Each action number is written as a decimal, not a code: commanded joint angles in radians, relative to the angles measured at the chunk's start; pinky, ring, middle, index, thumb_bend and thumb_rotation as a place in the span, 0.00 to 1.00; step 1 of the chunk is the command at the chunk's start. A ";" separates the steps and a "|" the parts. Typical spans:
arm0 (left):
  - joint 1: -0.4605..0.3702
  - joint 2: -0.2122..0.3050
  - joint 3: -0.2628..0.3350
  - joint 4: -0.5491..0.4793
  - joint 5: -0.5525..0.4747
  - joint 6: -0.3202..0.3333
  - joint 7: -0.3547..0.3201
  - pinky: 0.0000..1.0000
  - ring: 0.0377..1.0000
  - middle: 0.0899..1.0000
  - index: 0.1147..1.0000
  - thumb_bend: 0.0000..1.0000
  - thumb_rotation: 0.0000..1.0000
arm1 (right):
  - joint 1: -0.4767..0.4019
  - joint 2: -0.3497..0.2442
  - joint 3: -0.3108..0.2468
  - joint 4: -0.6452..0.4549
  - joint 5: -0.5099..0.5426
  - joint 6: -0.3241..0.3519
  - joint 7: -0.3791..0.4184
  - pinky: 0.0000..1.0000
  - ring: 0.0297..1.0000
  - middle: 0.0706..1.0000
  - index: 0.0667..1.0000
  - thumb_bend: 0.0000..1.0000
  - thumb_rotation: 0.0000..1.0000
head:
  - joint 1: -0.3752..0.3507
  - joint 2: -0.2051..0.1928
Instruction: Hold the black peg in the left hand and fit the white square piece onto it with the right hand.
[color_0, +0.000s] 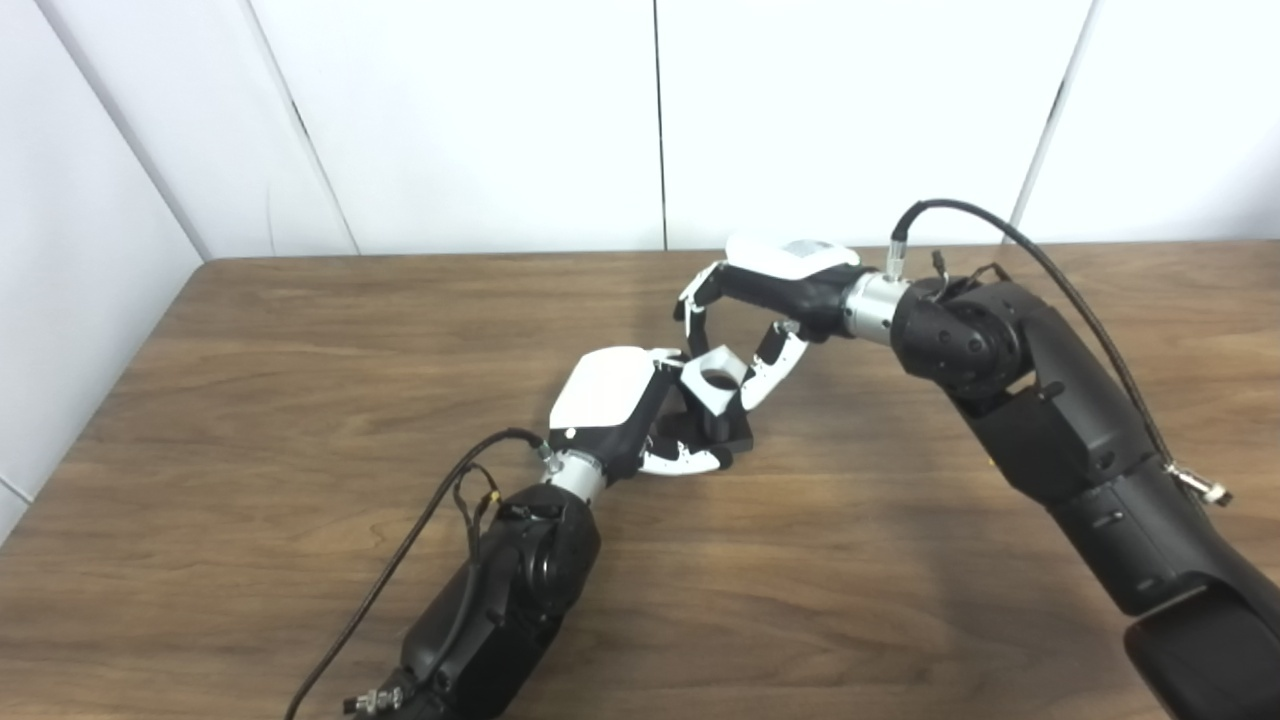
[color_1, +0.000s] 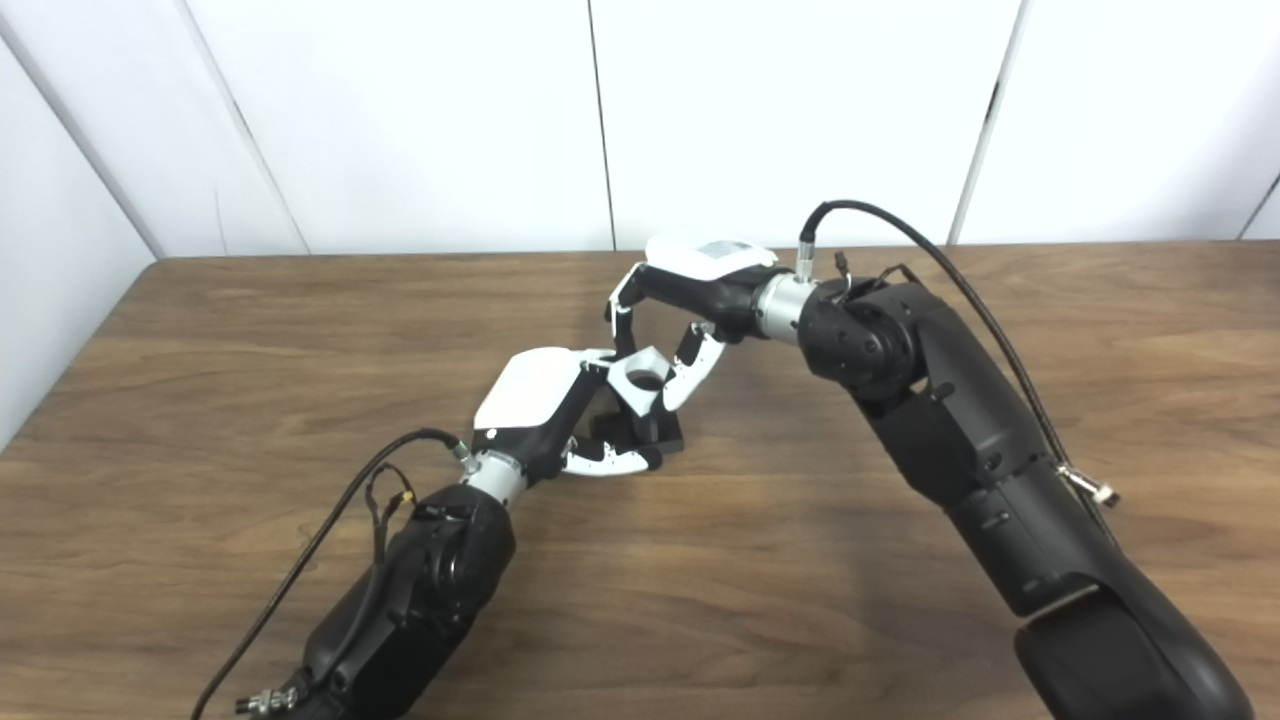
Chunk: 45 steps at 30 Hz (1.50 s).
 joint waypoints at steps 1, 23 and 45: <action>0.033 -0.005 -0.044 0.063 0.033 0.034 -0.062 0.79 0.85 0.83 0.43 0.52 0.08 | -0.050 0.006 -0.004 -0.021 0.006 -0.006 -0.027 0.86 0.86 0.76 0.44 0.52 0.13 | 0.000 0.001; 0.034 0.007 -0.038 0.041 0.038 0.048 -0.074 0.79 0.85 0.84 0.43 0.52 0.08 | 0.025 -0.007 0.032 0.039 -0.009 -0.015 -0.056 0.87 0.86 0.76 0.44 0.52 0.13 | 0.005 0.019; 0.037 0.021 -0.034 0.028 0.036 0.047 -0.082 0.79 0.84 0.83 0.43 0.52 0.08 | 0.036 -0.072 0.054 0.033 -0.074 0.100 -0.029 0.84 0.92 0.96 1.00 1.00 0.31 | -0.017 0.024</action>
